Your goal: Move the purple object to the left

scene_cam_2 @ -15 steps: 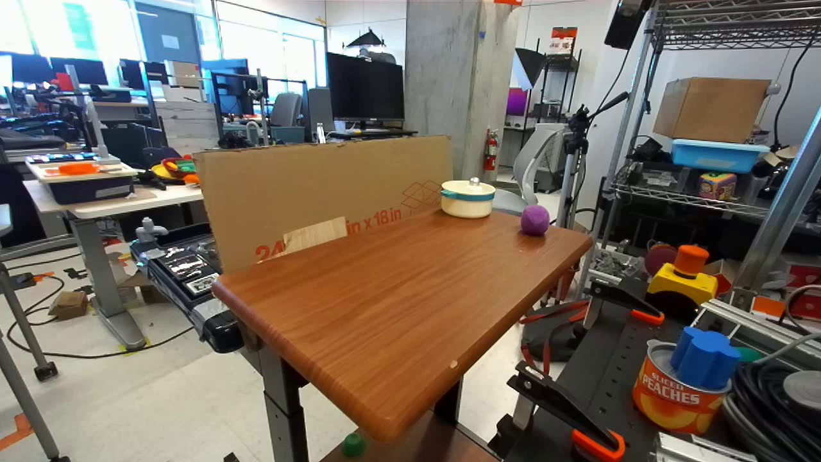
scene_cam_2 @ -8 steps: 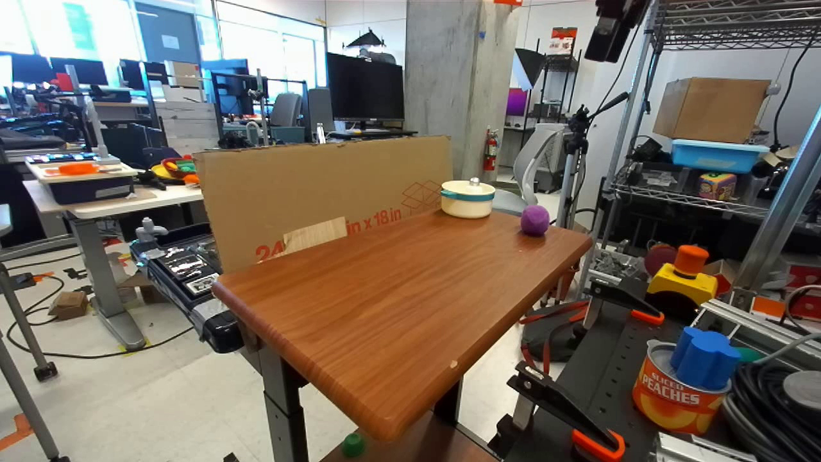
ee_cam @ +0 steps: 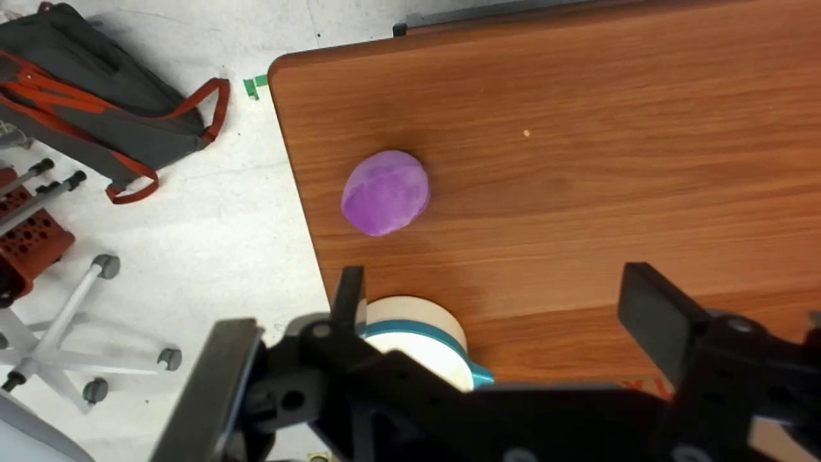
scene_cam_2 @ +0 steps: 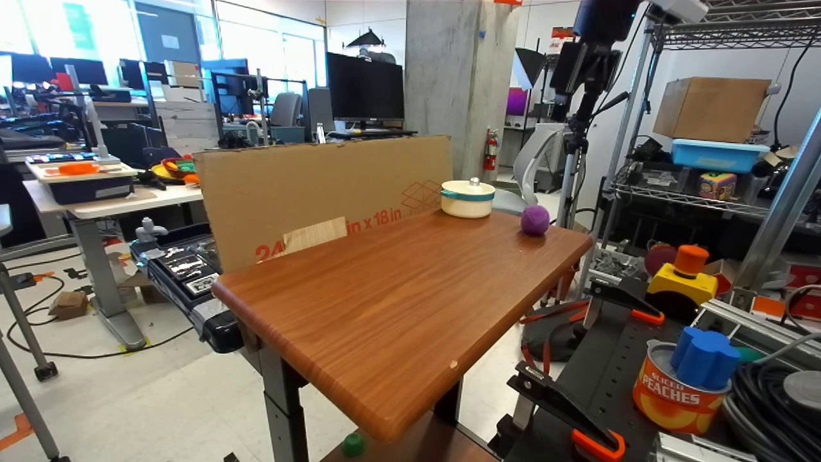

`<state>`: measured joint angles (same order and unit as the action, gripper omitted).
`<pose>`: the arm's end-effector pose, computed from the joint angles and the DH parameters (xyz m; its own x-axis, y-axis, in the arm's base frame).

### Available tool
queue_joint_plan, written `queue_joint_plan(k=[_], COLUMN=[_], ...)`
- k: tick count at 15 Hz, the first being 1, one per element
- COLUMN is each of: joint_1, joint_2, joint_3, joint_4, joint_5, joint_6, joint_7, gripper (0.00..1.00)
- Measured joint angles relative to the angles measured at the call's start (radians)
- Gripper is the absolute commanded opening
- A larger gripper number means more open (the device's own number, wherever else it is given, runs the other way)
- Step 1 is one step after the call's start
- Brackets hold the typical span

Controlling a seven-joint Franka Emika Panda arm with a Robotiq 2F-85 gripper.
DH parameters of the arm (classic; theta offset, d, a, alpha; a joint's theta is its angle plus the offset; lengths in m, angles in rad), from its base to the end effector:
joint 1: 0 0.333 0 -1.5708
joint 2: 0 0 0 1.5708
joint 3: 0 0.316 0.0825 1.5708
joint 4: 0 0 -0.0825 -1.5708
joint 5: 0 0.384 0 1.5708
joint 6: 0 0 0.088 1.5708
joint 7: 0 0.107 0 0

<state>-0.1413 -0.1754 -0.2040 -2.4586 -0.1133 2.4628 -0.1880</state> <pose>0.4484 -0.1613 0.3787 0.9845 -0.0677 0.1619 -0.0818 -0.9933 0.0818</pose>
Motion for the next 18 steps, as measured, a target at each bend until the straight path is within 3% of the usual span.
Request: queue_joint_plan(k=[8, 18], joint_1=[-0.022, -0.055], joint_2=[0.349, 0.627], joint_3=[-0.008, -0.003], joint_4=[0.217, 0.402], joint_5=[0.158, 0.152], joint_6=[0.069, 0.018], joint_7=[-0.021, 0.043], gripper=[1.00, 1.00])
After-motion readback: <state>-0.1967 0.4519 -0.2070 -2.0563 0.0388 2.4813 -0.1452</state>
